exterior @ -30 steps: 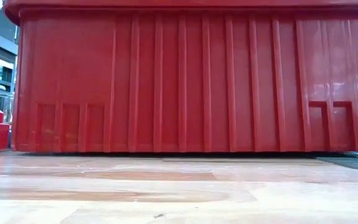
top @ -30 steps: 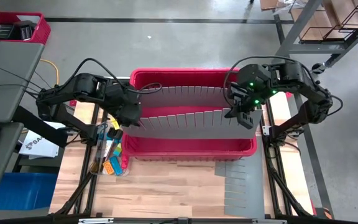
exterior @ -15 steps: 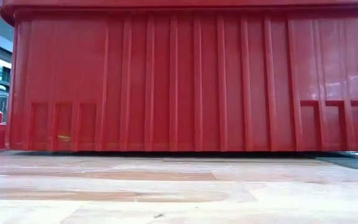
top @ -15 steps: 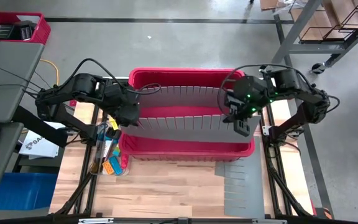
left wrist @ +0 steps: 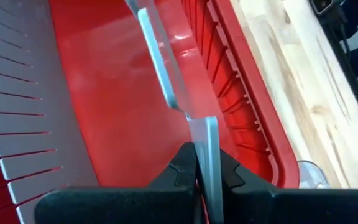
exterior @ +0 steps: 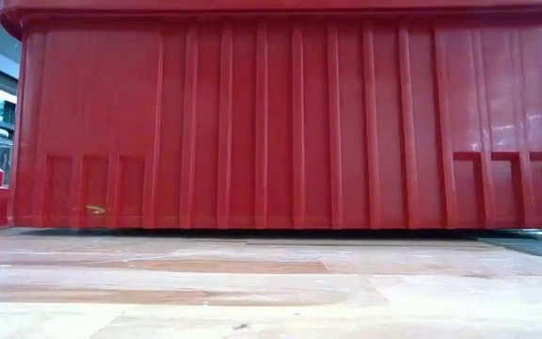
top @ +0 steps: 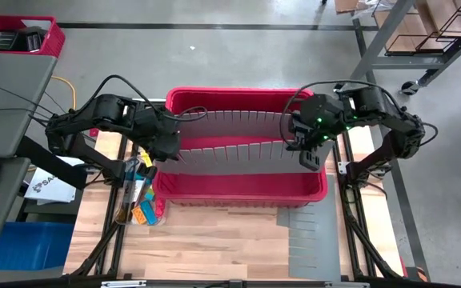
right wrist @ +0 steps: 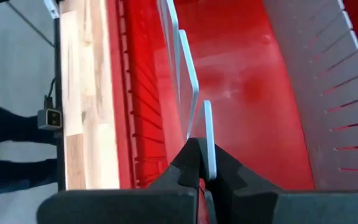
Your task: Sort Items/Unsort Items
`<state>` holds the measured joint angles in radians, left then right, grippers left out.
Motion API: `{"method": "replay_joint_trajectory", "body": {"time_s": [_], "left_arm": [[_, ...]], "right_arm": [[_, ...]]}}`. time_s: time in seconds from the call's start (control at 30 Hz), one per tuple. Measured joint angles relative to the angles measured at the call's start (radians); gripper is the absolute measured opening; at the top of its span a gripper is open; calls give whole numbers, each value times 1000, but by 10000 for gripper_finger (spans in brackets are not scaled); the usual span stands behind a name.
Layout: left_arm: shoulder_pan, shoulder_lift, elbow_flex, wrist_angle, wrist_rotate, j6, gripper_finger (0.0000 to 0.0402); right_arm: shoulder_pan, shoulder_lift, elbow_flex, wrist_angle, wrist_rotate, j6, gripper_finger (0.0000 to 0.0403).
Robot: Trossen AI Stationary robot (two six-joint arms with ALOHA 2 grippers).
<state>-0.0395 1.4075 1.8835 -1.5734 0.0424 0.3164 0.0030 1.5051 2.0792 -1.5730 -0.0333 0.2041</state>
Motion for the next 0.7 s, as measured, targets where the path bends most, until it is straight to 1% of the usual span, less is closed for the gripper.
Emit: {"method": "replay_joint_trajectory", "body": {"time_s": [0.23,0.47,0.7], "left_arm": [[0,0,0,1,-2,0,0],[0,0,0,2,-16,10,0],[0,0,0,1,-22,10,0]], "right_arm": [[-14,0,-7,4,-20,1,0],[-8,-28,-128,29,-29,6,0],[-8,-32,-132,54,-29,-3,0]]}}
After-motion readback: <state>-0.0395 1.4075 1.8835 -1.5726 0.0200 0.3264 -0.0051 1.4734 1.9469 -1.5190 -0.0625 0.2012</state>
